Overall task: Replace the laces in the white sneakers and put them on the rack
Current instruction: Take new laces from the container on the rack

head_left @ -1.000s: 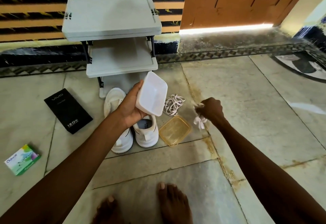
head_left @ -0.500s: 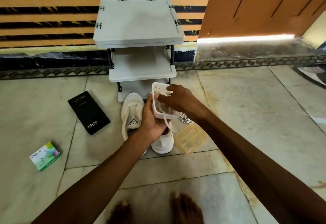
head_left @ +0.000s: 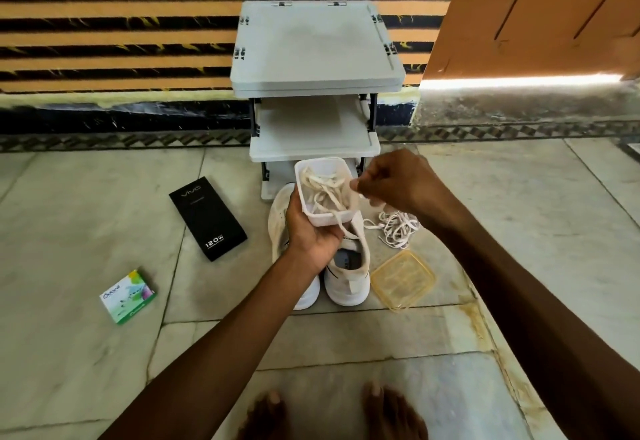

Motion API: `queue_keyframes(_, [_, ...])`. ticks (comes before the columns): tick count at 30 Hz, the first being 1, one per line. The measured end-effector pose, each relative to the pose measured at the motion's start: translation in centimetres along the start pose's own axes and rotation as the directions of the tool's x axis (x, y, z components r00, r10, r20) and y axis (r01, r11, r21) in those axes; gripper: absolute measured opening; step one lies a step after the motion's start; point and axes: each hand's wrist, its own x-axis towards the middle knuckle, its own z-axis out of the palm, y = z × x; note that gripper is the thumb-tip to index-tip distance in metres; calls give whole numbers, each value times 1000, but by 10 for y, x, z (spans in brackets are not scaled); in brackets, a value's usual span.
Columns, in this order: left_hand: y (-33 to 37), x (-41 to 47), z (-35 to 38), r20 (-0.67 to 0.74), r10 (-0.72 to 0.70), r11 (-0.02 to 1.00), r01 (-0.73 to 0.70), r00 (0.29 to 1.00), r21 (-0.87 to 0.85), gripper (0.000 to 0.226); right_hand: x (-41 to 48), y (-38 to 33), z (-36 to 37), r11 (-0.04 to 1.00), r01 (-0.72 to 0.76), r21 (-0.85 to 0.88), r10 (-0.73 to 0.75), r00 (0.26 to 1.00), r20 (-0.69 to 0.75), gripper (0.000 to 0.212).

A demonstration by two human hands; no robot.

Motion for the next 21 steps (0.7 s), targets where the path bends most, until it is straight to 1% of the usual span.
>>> queue_keyframes(2, [7,4,-2,-15,40,999,-40,999,1,46,-3,5,7,986,-114,-118,123,990,73,36])
queue_keyframes(4, [14,8,-6,-33,66,998,-67,997,-8,47,-6,10,19,968,-155,-198,179,978,108,43])
queue_keyframes(6, [18,9,-6,-52,75,997,-75,996,2,48,-8,16,35,974,-133,-184,150,985,81,40])
queue_keyframes(7, [20,8,-5,-54,71,997,-71,996,7,47,-8,18,41,983,-123,-140,134,988,74,37])
queue_keyframes(9, [23,8,-5,-44,55,998,-55,997,9,48,-7,20,51,994,-114,5,112,988,110,26])
queue_keyframes(11, [25,8,-6,-45,62,998,-62,997,11,52,-5,19,53,992,-104,69,94,987,133,18])
queue_keyframes(14, [29,9,-7,-29,84,996,-85,996,-23,57,-2,16,49,992,-104,65,94,986,140,11])
queue_keyframes(16, [29,6,-7,-21,73,997,-73,997,-22,56,0,15,51,990,-137,12,134,980,144,22])
queue_keyframes(18, [28,4,-7,-31,70,997,-71,997,-14,55,2,15,58,990,-140,-30,142,983,114,31])
queue_keyframes(19, [28,5,-8,-35,70,997,-71,997,-4,53,2,15,62,993,-117,-31,120,988,94,30])
queue_keyframes(21, [27,5,-7,-54,70,997,-69,996,16,51,1,16,67,998,-60,0,60,997,57,21])
